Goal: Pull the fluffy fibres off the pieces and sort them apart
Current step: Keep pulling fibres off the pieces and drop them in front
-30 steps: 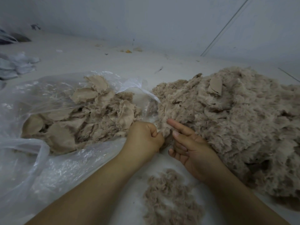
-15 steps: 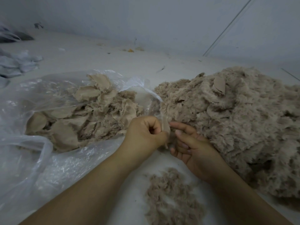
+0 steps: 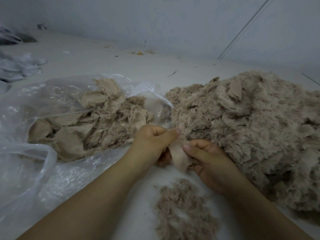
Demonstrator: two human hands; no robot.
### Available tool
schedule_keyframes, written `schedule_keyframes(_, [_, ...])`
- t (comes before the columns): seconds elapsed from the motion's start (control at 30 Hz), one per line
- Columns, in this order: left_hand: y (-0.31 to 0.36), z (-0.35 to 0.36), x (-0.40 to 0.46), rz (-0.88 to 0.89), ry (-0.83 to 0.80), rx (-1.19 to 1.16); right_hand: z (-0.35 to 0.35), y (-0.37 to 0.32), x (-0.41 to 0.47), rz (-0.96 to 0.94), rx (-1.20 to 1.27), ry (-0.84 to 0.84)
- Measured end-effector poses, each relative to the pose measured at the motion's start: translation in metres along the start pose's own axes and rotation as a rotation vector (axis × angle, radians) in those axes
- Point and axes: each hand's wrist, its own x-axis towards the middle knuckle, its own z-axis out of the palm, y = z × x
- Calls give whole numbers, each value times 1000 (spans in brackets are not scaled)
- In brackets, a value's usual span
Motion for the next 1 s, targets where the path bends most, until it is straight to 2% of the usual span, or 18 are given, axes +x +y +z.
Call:
schedule_keyframes(0.07, [1, 1, 1, -39, 37, 33, 0, 0, -1, -2, -13, -4])
schedule_keyframes(0.23, [1, 8, -4, -18, -39, 34, 3, 0, -2, -22, -11, -40])
schedule_keyframes(0.47, [-4, 12, -3, 25, 215, -13, 1, -2, -2, -1, -27, -61])
schedule_keyframes(0.63, [1, -4, 4, 17, 328, 0, 4, -2, 0, 21, 85, 53])
schedule_keyframes(0.7, [4, -12, 4, -39, 204, 83, 4, -1, 2, 28, 118, 102])
schedule_keyframes(0.83, [16, -24, -3, -151, -446, 447, 3, 1, 3, 24, 133, 109])
schedule_keyframes(0.87, [19, -26, -5, -150, -560, 523, 3, 1, 2, 20, 127, 104])
schedule_keyframes(0.93, [22, -27, -6, -142, -620, 581, 3, 0, 2, 12, 119, 88])
schedule_keyframes(1.0, [22, -25, -5, -148, -463, 558, 3, 0, 2, 0, 130, 69])
